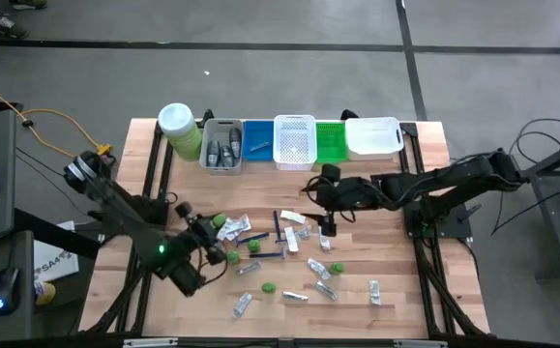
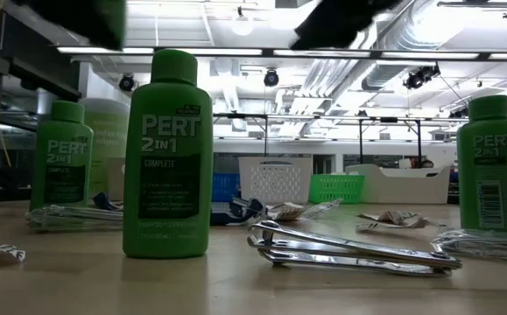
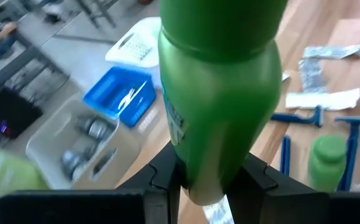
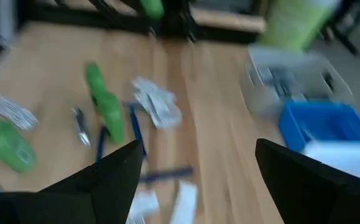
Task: Pick & Place Travel size toiletries
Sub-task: Put the green shampoo into the right white bin
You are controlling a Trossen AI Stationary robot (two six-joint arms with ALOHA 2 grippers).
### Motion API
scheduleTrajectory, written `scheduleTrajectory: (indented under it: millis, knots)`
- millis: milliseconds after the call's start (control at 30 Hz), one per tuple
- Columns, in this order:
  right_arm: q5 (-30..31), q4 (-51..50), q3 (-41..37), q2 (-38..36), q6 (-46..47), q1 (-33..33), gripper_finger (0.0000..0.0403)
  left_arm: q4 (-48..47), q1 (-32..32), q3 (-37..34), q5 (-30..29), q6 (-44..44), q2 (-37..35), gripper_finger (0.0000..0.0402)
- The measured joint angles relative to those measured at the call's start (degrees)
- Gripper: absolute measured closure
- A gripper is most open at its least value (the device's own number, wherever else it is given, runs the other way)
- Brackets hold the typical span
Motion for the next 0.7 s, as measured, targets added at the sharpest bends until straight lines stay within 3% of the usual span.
scheduleTrajectory:
  millis: [200, 367, 700]
  knots:
    - [-9.5, 14.4, 0.2, 1.7, -5.8, 0.0, 0.0097, 21.7, 6.9, 0.0, 6.9, 30.1, -1.8, 0.0316]
    - [-16.2, 21.5, 0.2, 4.9, -8.6, 0.4, 0.0097, 33.5, 11.8, 0.0, 12.9, 45.0, -1.7, 0.0316]
    - [-8.9, 34.0, 0.1, 10.6, -14.8, 4.2, 0.0097, 46.7, 18.7, 0.0, 26.2, 58.8, -1.7, 0.0316]
